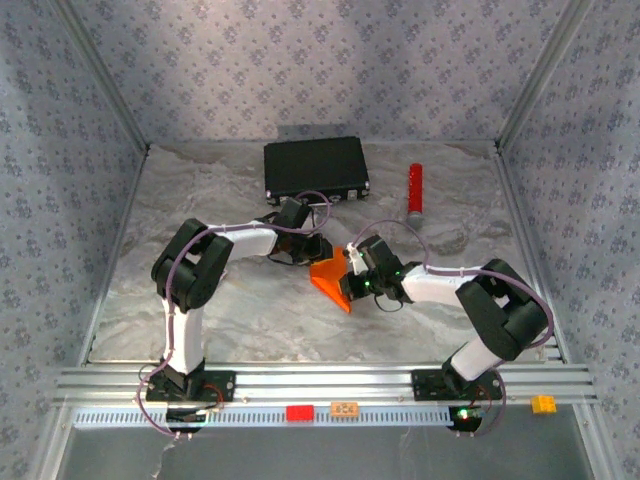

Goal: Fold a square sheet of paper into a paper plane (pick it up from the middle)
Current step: Third fold the triangle at the center of the table.

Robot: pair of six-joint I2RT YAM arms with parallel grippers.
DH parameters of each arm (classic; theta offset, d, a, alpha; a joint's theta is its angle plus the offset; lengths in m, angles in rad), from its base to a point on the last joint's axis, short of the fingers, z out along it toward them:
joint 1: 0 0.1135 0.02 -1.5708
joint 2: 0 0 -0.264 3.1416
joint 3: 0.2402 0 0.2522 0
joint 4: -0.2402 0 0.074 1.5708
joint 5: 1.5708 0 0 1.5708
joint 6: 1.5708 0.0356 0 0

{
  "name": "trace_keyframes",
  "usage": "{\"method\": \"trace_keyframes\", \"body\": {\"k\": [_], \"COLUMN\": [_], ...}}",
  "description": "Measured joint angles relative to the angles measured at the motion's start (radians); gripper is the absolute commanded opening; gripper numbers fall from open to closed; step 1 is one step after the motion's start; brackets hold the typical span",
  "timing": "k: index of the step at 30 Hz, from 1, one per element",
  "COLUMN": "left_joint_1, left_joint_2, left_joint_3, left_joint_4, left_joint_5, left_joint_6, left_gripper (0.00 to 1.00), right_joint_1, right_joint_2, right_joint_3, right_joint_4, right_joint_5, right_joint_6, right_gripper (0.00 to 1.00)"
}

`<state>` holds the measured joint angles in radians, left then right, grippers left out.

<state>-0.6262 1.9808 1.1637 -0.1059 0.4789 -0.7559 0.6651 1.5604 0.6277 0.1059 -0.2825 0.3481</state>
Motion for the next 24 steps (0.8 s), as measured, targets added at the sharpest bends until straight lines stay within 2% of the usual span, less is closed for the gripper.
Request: {"method": "trace_keyframes", "body": {"k": [24], "left_joint_1": [0.000], "left_joint_2": [0.002], "left_joint_3": [0.001], "left_joint_4": [0.000], "left_joint_5": [0.000], "left_joint_6": [0.000], "left_gripper": [0.23], "right_joint_1": [-0.003], "right_joint_2": [0.000], "right_joint_3": [0.025], "right_joint_4": [-0.026], "right_joint_5": [0.014], "right_joint_6": [0.000], "right_gripper": [0.01]}}
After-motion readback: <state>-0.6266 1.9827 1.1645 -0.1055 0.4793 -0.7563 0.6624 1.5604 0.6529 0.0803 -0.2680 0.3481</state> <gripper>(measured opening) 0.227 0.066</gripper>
